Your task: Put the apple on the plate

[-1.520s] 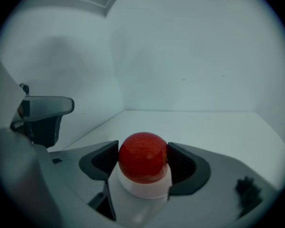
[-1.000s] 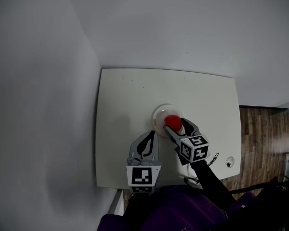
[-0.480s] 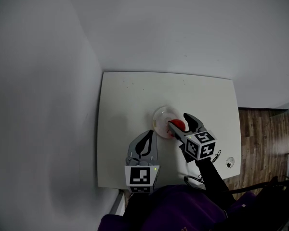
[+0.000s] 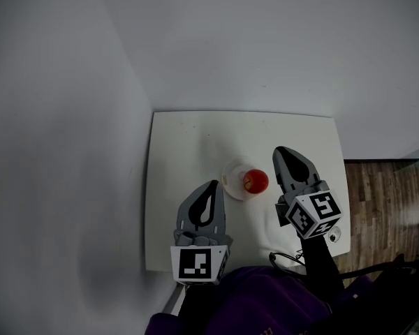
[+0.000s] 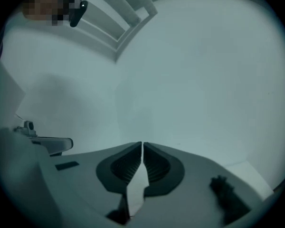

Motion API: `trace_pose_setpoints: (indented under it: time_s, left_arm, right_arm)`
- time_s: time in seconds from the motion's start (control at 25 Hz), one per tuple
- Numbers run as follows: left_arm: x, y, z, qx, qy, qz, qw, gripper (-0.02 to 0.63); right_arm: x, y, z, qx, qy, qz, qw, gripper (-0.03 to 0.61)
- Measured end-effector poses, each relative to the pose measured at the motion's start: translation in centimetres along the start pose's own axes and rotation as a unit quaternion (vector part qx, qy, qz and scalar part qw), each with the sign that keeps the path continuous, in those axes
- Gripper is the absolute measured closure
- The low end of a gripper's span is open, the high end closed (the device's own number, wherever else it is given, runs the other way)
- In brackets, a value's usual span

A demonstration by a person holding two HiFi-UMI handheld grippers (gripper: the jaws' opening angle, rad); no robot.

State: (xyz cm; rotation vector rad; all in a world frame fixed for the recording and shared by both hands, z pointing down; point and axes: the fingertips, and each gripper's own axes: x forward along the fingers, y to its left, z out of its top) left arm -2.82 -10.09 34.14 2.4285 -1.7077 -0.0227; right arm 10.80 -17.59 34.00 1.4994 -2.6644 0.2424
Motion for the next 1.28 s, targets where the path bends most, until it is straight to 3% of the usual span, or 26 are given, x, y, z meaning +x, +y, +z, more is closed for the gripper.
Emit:
trace_pose_setpoints:
  time_s: [0.24, 0.56, 1.28]
  left_arm:
    - [-1.5, -0.9, 4.6, 0.026, -0.065, -0.003, 0.9976, 0.607]
    - [-2.5, -2.0, 6.1, 0.043, -0.087, -0.005, 0.9953, 0.606]
    - [-3.4, -2.4, 6.3, 0.042, -0.082, -0.005, 0.9957, 0.607]
  right_arm:
    - [-2.1, 0.8, 4.3, -0.035, -0.059, -0.005, 0.998, 0.568]
    - [-3.7, 1.2, 6.5, -0.055, -0.085, -0.010, 0.995, 0.569]
    - [-4.4, 2.3, 6.7, -0.064, -0.085, 0.004, 0.994, 0.569]
